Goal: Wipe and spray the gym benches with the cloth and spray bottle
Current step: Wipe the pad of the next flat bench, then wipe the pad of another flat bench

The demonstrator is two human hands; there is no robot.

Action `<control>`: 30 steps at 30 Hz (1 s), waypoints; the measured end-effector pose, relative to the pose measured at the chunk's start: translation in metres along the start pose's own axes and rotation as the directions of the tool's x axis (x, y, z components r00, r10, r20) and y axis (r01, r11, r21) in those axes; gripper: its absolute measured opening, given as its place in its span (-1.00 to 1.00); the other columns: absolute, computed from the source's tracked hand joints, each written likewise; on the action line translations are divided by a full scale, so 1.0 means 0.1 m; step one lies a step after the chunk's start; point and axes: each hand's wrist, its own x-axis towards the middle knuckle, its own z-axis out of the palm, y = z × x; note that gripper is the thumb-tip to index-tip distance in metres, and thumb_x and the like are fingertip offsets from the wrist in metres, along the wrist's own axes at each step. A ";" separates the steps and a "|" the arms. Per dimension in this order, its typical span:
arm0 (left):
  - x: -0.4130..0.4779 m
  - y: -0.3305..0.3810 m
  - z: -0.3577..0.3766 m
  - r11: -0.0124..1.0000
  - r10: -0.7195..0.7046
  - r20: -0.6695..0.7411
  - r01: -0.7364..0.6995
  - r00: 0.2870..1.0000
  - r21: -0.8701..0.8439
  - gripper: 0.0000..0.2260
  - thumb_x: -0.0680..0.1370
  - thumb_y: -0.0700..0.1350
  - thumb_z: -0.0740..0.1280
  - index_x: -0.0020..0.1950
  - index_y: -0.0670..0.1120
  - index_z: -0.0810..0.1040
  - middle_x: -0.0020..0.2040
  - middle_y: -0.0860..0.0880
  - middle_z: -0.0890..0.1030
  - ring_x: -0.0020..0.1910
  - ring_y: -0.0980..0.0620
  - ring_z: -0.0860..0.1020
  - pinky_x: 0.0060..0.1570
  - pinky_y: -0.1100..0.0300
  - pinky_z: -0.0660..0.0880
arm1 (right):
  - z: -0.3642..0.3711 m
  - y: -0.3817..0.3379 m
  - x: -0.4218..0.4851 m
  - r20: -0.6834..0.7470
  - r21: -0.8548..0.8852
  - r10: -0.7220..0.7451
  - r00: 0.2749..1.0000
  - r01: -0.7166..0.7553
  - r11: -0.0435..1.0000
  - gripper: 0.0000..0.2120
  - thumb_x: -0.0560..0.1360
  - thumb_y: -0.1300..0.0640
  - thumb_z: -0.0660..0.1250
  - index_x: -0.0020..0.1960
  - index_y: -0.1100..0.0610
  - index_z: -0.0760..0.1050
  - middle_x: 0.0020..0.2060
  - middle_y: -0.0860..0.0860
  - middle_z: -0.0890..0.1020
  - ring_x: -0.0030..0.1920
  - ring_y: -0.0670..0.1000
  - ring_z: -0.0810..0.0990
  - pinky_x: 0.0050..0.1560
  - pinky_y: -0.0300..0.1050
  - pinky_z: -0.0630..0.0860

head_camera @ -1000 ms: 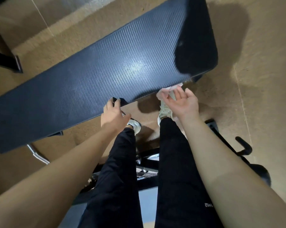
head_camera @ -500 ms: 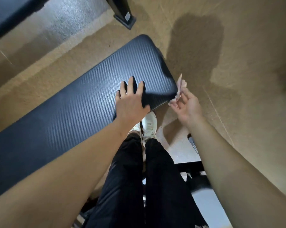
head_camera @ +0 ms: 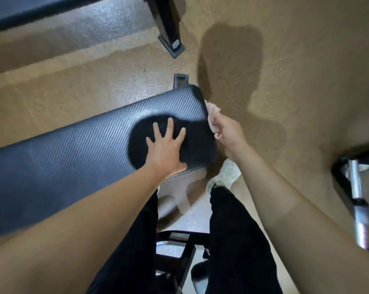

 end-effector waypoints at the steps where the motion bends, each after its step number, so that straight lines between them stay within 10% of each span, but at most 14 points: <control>1: 0.00 0.00 -0.01 1.000 -0.002 0.001 0.002 1.000 0.000 0.04 0.39 0.30 0.49 0.67 0.11 -0.06 0.66 -0.12 -0.21 0.59 -0.48 -0.14 0.42 -0.48 0.25 | 0.02 -0.10 0.01 0.026 0.001 -0.004 1.000 0.004 1.000 -0.62 0.60 -0.20 0.32 0.28 -0.01 0.64 0.12 -0.19 0.68 0.10 -0.20 0.64 0.10 -0.25 0.48; 3: 0.02 0.00 -0.03 1.000 -0.017 0.015 0.017 1.000 0.001 0.03 0.38 0.31 0.50 0.67 0.12 -0.03 0.67 -0.11 -0.18 0.59 -0.47 -0.11 0.43 -0.45 0.26 | 0.06 -0.26 0.10 0.053 -0.039 -0.009 0.999 0.011 0.999 -0.64 0.58 -0.21 0.34 0.17 0.03 0.67 -0.06 -0.15 0.64 -0.08 -0.19 0.58 -0.01 -0.24 0.47; 7: 0.06 0.09 -0.14 0.992 -0.110 0.068 0.114 0.992 -0.059 -0.06 0.40 0.28 0.49 0.66 0.17 0.07 0.68 -0.07 -0.11 0.61 -0.41 -0.09 0.47 -0.35 0.28 | 0.09 -0.61 0.23 0.181 -0.026 -0.101 0.978 0.108 0.994 -0.59 0.60 -0.03 0.36 0.38 0.12 0.56 0.14 -0.11 0.67 0.25 -0.12 0.58 0.44 -0.08 0.40; 15: 0.24 0.54 -0.83 0.719 -0.446 0.144 0.450 0.883 -0.530 -0.46 0.52 0.16 0.42 0.47 0.02 0.51 0.53 -0.03 0.44 0.47 -0.07 0.44 0.43 0.07 0.35 | -0.54 -1.25 0.31 0.456 -0.195 -0.234 0.859 0.353 0.915 -0.77 0.47 0.32 0.49 -0.08 -0.01 0.63 -0.10 -0.10 0.70 -0.02 -0.13 0.65 0.17 -0.11 0.57; 21: 0.46 1.65 -1.62 0.036 -0.502 -0.015 0.004 0.865 -0.999 -0.71 0.56 -0.13 0.41 0.26 -0.14 0.63 0.07 -0.03 0.71 0.03 0.14 0.66 0.17 0.09 0.50 | -1.50 -1.81 0.22 0.568 -0.229 -0.258 0.782 0.451 0.863 -0.57 0.50 0.41 0.42 0.29 0.09 0.54 -0.12 0.06 0.67 -0.16 -0.19 0.61 -0.07 -0.40 0.48; 25: 0.62 2.10 -2.03 0.012 -0.555 -0.140 -0.161 0.820 -0.987 -0.77 0.53 -0.05 0.45 -0.01 -0.22 0.69 -0.03 -0.28 0.72 -0.01 -0.29 0.68 0.20 -0.34 0.53 | -1.85 -2.28 0.23 0.627 -0.287 -0.280 0.727 0.550 0.784 -0.64 0.51 0.40 0.40 0.05 -0.06 0.62 -0.21 -0.11 0.62 -0.23 -0.23 0.56 -0.11 -0.32 0.47; 30: 0.64 2.17 -2.54 -0.027 -0.640 -0.178 -0.254 0.747 -0.967 -0.68 0.48 0.11 0.52 -0.08 -0.17 0.73 -0.07 -0.35 0.68 -0.11 -0.19 0.64 0.12 -0.45 0.52 | -1.87 -2.88 0.36 0.573 -0.476 -0.310 0.758 0.616 0.627 -0.76 0.47 0.18 0.50 -0.26 0.02 0.48 -0.35 -0.08 0.51 -0.30 -0.05 0.45 -0.20 -0.09 0.40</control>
